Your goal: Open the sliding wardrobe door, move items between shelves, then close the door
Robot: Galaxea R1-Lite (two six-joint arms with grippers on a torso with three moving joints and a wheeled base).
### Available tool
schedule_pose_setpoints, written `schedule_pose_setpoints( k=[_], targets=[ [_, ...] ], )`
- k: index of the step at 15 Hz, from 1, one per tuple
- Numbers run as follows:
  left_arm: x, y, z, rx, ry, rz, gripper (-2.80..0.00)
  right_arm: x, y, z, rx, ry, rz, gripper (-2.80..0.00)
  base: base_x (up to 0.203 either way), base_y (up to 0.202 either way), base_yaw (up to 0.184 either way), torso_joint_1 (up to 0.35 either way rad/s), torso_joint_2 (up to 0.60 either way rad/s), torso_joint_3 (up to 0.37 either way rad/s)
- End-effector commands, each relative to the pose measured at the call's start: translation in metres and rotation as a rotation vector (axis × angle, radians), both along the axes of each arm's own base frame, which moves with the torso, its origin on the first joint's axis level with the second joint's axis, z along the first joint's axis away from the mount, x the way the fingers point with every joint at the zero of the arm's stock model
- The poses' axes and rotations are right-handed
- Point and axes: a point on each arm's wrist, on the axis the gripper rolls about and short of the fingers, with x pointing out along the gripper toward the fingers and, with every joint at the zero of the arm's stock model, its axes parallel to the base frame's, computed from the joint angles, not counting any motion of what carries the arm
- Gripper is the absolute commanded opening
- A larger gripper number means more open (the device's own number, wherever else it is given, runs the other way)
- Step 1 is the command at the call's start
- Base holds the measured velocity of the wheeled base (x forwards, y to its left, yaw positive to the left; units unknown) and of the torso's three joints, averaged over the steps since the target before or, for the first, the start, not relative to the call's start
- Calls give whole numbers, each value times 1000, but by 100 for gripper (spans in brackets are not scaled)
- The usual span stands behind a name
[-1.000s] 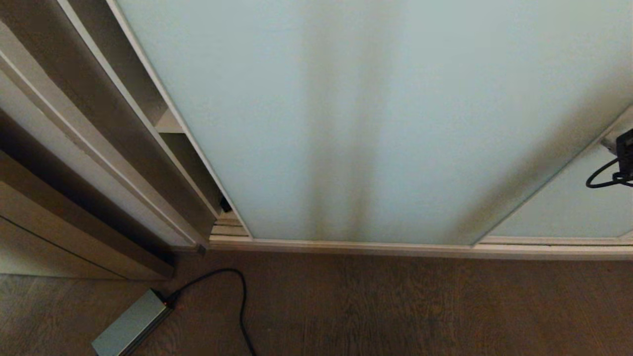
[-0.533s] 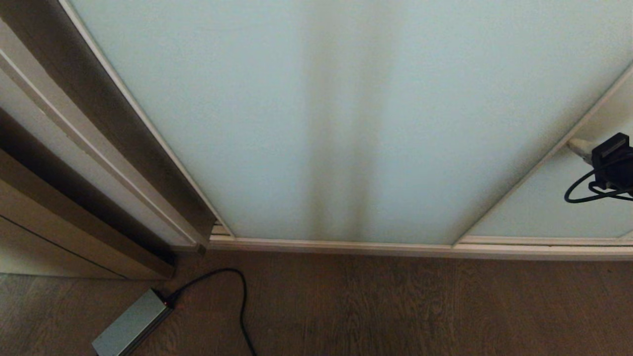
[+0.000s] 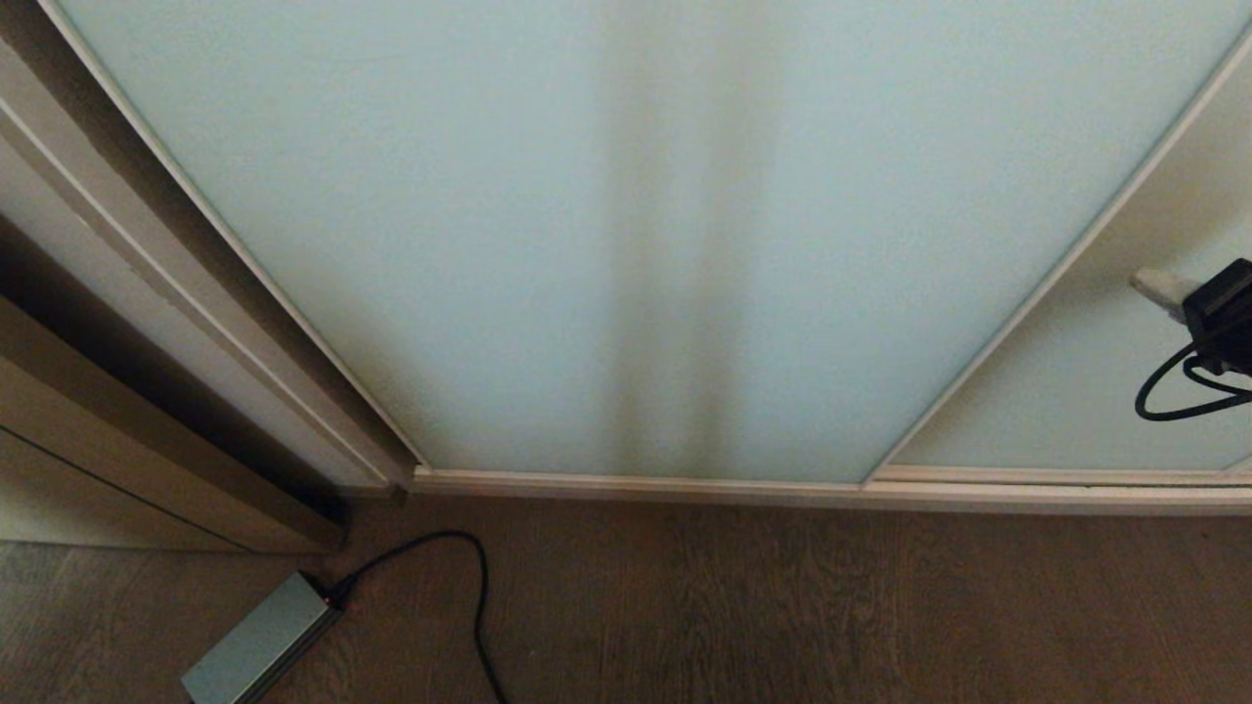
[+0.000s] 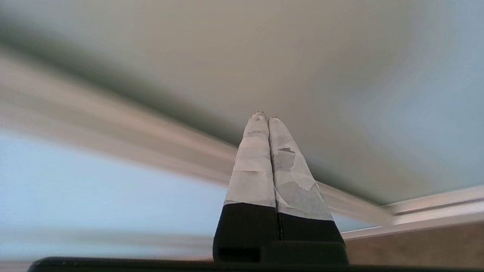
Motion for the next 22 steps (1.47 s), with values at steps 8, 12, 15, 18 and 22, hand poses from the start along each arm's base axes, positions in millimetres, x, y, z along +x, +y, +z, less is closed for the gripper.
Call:
schedule_pose_setpoints(
  k=[8,12,15,18,22],
  targets=[
    [0,0,0,0,-1,0,-280,-157,95,7,-554,-108,-2,-280,0,0,0,0,0,0],
    [0,0,0,0,-1,0,-280,-237,119,-50,-694,-74,-55,-280,0,0,0,0,0,0],
    [0,0,0,0,-1,0,-280,-278,121,-85,-729,-52,-143,-280,0,0,0,0,0,0],
    [0,0,0,0,-1,0,-280,-302,119,-126,-750,136,-157,-280,0,0,0,0,0,0],
    [0,0,0,0,-1,0,-280,-311,119,-144,-751,220,-143,-280,0,0,0,0,0,0]
  ],
)
